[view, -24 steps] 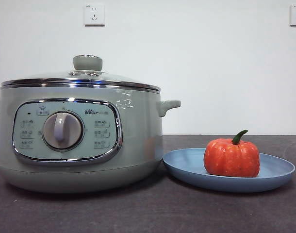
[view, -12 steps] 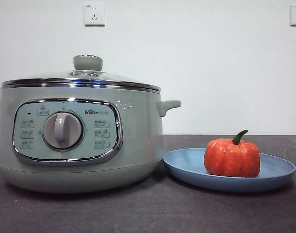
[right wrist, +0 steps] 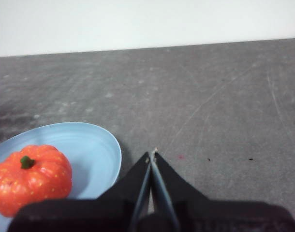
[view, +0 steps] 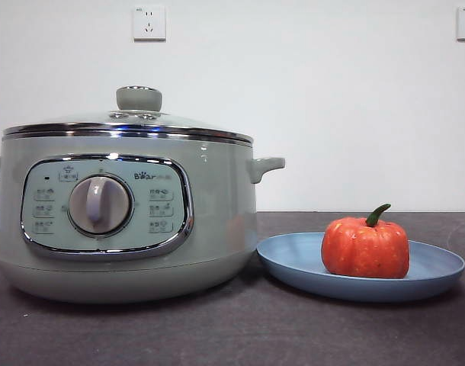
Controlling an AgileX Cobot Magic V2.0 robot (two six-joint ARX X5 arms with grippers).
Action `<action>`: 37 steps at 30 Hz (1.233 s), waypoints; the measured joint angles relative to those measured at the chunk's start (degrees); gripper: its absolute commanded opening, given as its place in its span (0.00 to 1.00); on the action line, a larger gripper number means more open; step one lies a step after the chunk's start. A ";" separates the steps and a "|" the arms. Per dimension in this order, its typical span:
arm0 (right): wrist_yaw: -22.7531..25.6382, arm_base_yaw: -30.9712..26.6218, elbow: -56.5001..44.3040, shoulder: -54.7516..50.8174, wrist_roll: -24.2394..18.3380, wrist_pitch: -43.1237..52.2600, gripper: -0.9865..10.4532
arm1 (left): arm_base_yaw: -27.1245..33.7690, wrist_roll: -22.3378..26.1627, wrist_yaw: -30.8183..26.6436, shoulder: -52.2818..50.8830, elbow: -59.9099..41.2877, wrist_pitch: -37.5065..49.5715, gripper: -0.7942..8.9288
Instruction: Take the pumpkin out from the steamer,put the pumpkin in the blue plate,close the lid
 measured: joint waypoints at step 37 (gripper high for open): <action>0.17 0.00 0.00 0.17 0.72 0.02 0.09 | 0.00 0.00 0.00 0.00 0.00 0.00 0.08</action>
